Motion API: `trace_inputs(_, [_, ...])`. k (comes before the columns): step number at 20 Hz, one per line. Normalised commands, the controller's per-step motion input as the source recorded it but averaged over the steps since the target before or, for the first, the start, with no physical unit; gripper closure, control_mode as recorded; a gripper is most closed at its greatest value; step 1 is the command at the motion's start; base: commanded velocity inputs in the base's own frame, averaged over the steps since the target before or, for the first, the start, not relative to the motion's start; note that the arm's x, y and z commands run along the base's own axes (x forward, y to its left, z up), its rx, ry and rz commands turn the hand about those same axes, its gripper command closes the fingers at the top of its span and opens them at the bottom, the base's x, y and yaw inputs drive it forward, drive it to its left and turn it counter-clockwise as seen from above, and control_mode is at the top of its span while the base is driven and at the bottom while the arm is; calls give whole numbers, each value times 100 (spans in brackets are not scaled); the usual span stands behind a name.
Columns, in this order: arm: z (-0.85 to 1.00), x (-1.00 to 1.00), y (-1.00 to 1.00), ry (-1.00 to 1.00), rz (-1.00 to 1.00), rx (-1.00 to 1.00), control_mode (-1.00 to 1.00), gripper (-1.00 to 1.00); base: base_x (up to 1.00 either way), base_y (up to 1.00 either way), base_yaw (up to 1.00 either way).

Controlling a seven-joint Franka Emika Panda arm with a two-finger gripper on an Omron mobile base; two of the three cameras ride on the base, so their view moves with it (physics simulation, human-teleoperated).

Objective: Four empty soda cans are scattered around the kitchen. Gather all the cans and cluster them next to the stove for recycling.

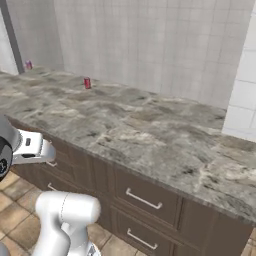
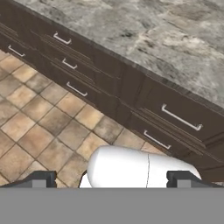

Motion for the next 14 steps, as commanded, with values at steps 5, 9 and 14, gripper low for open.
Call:
trace_inputs(5, [0, 0, 0, 0, 0, 0, 100, -100, 0, -74, -31])
trace_inputs(9, [0, 0, 0, 0, 0, 0, 100, -100, 0, -82, -29])
trace_inputs(14, [0, 0, 0, 0, 0, 0, 100, -100, 0, -85, -26])
